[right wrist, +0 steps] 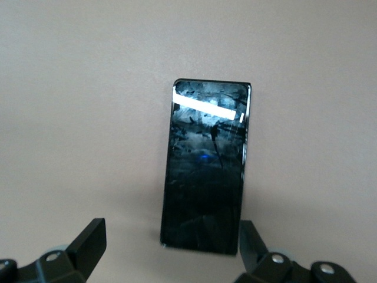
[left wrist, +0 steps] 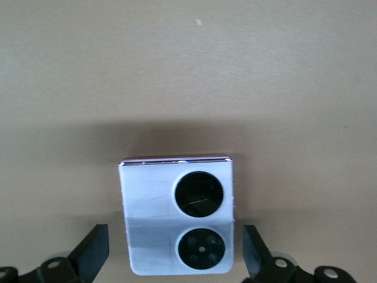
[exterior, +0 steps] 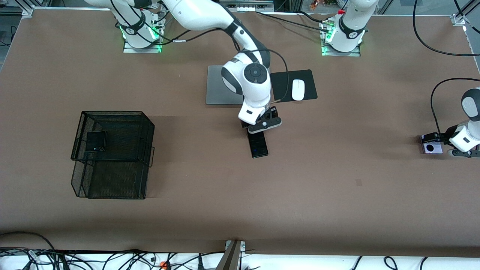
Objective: Place phones with both arms
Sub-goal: 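Carry the slab phone basketward while the left gripper lifts the white phone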
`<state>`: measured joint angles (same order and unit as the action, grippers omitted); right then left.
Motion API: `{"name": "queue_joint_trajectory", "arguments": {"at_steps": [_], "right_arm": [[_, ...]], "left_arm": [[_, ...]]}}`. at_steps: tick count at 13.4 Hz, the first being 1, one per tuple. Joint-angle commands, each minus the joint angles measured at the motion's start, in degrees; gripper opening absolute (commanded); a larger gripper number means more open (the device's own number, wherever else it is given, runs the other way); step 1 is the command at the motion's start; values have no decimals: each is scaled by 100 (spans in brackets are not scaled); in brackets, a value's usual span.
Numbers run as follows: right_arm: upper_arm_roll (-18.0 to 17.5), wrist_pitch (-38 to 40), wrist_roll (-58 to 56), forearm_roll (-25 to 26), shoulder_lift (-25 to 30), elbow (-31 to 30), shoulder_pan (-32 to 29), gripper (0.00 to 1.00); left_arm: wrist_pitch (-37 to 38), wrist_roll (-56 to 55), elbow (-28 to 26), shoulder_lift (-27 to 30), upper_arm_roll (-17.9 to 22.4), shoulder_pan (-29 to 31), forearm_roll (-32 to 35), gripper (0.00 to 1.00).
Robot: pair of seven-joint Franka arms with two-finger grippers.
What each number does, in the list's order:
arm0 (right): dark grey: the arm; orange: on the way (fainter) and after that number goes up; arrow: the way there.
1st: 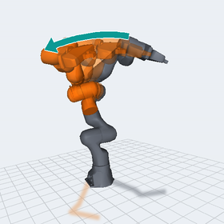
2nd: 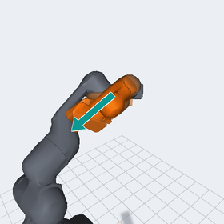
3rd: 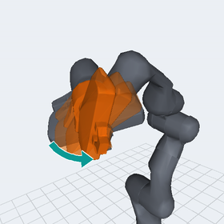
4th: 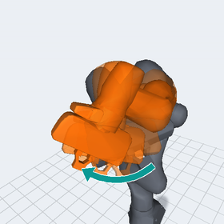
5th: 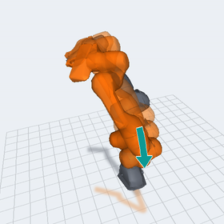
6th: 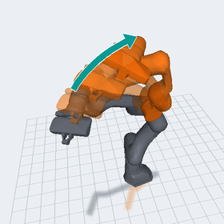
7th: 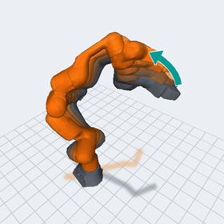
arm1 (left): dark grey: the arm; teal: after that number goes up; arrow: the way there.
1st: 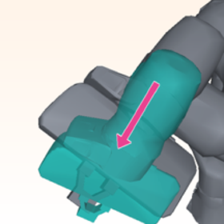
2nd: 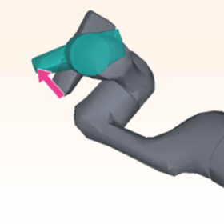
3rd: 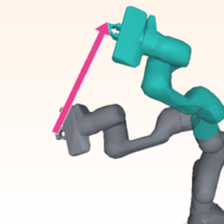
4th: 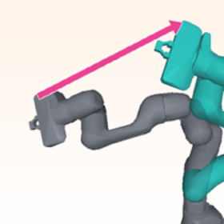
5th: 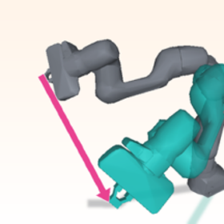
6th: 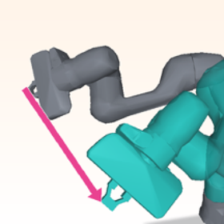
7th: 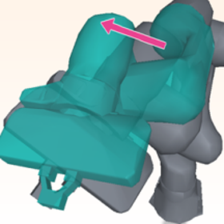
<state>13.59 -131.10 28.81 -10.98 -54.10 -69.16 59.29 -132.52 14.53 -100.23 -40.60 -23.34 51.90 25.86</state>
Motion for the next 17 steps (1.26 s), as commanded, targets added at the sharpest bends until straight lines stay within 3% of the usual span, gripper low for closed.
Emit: {"name": "queue_joint_trajectory", "arguments": {"at_steps": [1,11,12,13,15,16,17], "right_arm": [[21,-344,-51,183,-337,166,-14,100],[65,-996,11,210,-690,166,-84,100],[65,-987,2,210,-690,166,-84,90],[65,-961,2,201,-681,166,-84,60],[73,-943,2,201,-655,166,-84,10],[73,-874,-7,201,-611,174,-84,0],[91,-647,2,193,-541,200,-84,0]], "left_arm": [[-221,-345,3,-87,67,-13,112,100],[-169,-574,-50,-106,49,-4,24,100],[-169,-574,-50,-141,49,-13,24,100],[-203,-583,-41,-210,49,-13,24,100],[-213,-583,-41,-220,49,-4,16,100],[-213,-592,-50,-229,49,-4,16,100],[-213,-592,-41,-220,49,-13,16,100]]}}
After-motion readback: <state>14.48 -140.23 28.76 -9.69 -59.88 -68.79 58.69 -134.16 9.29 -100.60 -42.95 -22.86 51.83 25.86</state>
